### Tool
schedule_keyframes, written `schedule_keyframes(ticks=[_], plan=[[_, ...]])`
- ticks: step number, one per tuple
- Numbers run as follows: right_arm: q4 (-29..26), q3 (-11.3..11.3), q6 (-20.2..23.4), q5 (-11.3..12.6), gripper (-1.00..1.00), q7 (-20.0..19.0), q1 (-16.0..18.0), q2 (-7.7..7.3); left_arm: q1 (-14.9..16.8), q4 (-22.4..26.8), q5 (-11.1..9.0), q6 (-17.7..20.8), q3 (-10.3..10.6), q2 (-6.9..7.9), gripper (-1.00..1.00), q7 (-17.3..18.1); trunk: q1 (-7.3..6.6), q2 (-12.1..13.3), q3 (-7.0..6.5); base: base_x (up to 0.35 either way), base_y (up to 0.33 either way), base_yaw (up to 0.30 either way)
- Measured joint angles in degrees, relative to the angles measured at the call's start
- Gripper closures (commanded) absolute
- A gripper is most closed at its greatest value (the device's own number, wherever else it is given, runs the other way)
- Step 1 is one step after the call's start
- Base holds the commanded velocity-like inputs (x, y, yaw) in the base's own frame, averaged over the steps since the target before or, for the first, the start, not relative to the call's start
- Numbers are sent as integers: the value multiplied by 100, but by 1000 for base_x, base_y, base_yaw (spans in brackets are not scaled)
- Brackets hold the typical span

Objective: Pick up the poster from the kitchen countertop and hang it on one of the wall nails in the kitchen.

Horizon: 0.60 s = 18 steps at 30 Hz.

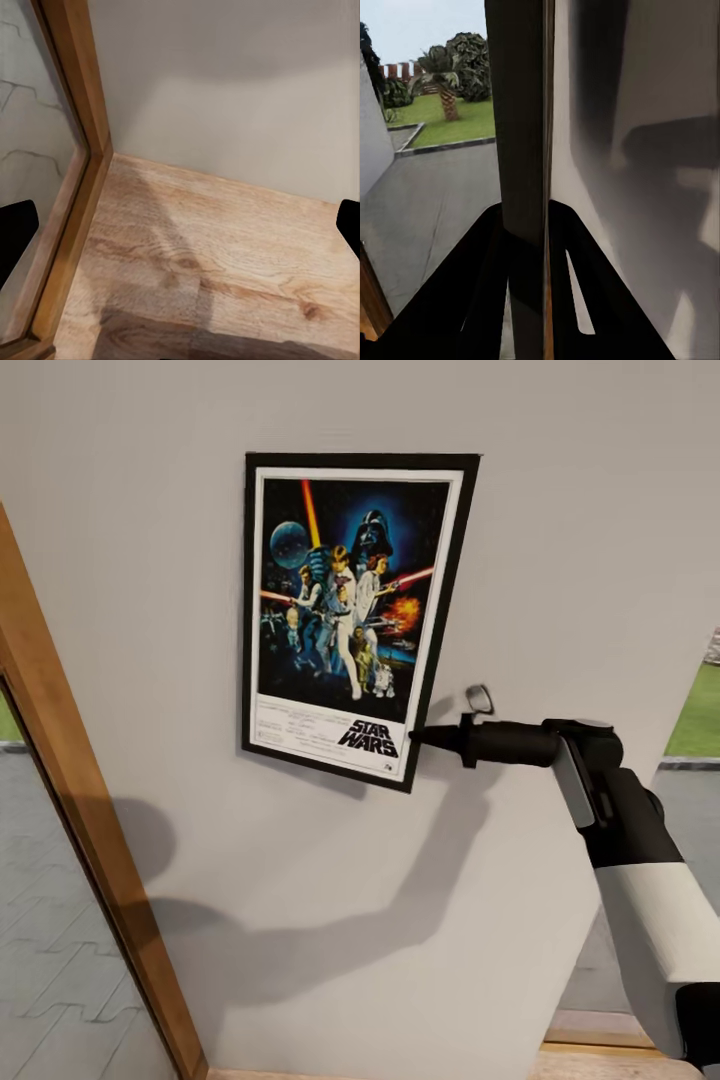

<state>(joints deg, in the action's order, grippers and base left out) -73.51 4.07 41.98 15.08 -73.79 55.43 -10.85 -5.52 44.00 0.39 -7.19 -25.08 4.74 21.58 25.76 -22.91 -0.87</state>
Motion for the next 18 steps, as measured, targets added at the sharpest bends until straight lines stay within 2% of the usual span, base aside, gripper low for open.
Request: schedule_keyframes(ticks=[1, 3, 14, 18], plan=[[20, 0, 17, 105, 100, 0, 0, -31, 0, 0, 0, 0, 0, 0, -100, 0, 0, 0, 0, 0, 0, 0], [30, -6, -25, 153, 100, 0, 1, -35, 0, 0, 0, 0, 0, 0, -100, 0, 0, 1, 0, 0, 0, 0], [30, -8, -55, 115, 100, 0, 2, -35, 0, 0, 0, 0, 0, 0, -100, 0, 0, 1, 0, 0, 0, 0], [-72, 6, -37, -24, 100, 5, -18, 8, 0, -40, 6, -41, 6, 19, -100, -6, 1, 2, 0, 0, 0, 0]])
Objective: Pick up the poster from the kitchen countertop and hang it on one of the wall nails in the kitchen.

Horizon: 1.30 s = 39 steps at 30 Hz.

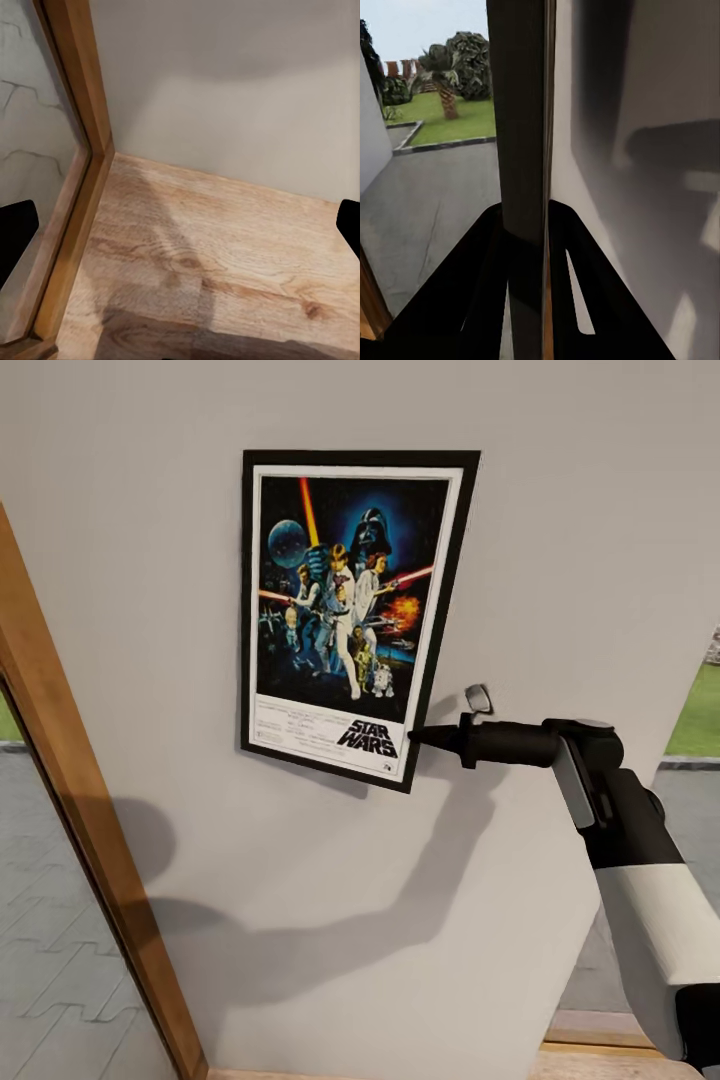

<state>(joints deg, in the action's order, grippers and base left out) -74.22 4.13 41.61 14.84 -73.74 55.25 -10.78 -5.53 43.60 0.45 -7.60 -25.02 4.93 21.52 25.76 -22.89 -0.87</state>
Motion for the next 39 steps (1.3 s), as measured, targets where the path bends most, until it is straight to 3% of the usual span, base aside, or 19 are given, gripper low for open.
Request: schedule_keyframes(ticks=[3, 33, 39], plan=[[-56, 15, 16, -220, 100, -1, -7, 18, 0, -18, 2, -21, 3, 9, -100, -3, 0, 0, 0, 0, 0, 0], [-68, 35, 15, -222, 100, -25, -7, 19, 0, -17, 2, -24, 3, 10, -100, -3, 0, 0, 0, 0, 0, 0], [-69, 41, 7, -221, 100, -239, -7, 11, 0, -19, 2, -23, 3, 10, -100, -3, 0, 0, 0, 0, 0, 0]])
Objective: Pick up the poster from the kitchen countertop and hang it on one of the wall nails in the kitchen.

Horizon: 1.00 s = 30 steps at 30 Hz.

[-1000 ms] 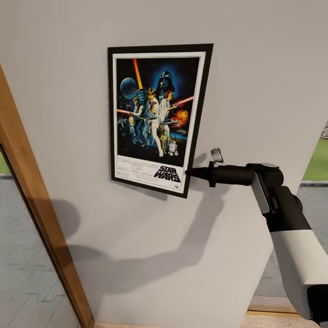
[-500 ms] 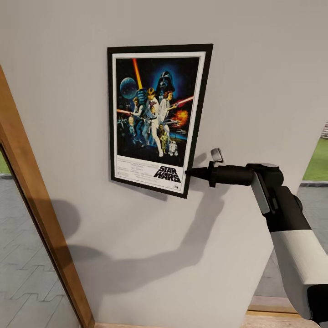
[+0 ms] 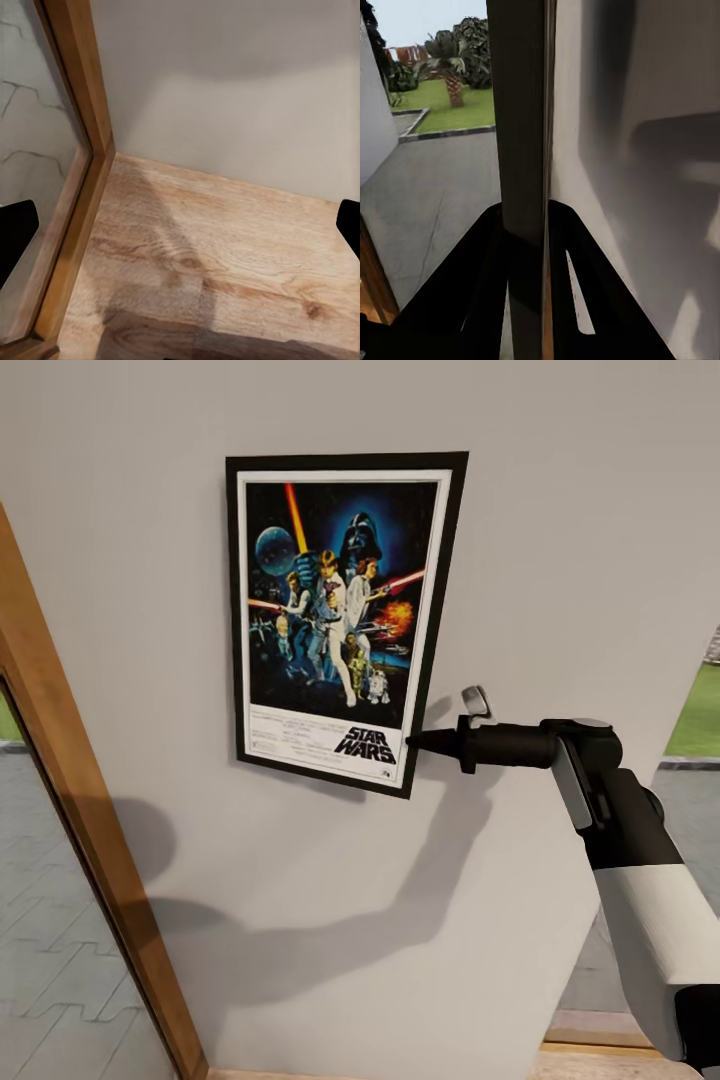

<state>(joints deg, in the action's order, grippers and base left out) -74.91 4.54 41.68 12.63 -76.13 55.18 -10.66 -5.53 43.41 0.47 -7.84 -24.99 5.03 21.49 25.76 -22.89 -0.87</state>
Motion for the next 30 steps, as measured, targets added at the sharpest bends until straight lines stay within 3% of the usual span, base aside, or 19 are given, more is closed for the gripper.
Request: schedule_keyframes(ticks=[30], plan=[[0, 18, -5, 0, 100, -72, 0, -6, 0, 7, 0, -5, 0, 0, -100, 0, 0, 0, 0, 0, 0, 0]])
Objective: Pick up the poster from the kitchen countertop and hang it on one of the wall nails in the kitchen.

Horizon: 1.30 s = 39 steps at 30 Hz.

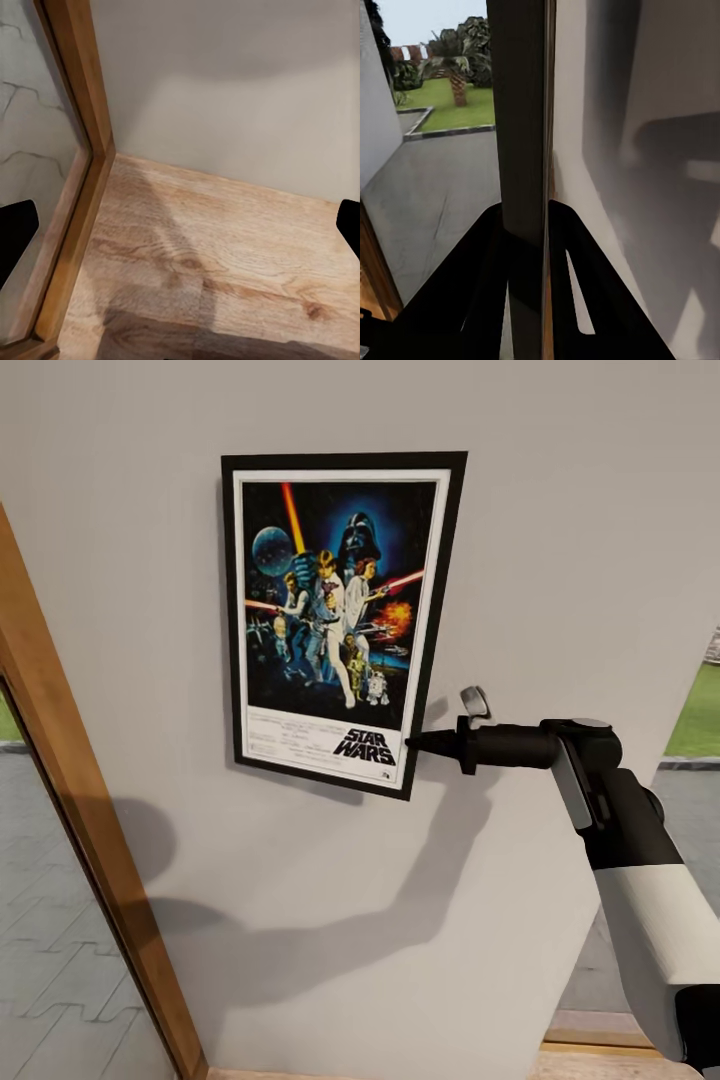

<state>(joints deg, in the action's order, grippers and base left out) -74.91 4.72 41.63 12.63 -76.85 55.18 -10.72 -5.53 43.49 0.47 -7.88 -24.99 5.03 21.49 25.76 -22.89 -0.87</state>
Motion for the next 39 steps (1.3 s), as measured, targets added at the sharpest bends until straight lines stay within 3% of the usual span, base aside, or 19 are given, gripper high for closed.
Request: schedule_keyframes(ticks=[8, 39], plan=[[0, 0, -4, -6, 100, -203, 0, -1, 0, 2, 0, 0, 0, 0, -100, 0, 0, 0, 0, 0, 0, 0], [0, 0, -6, -7, 100, -237, 0, -3, 0, 6, 0, 1, 0, 0, -100, 0, 0, 0, 0, 0, 0, 0]])
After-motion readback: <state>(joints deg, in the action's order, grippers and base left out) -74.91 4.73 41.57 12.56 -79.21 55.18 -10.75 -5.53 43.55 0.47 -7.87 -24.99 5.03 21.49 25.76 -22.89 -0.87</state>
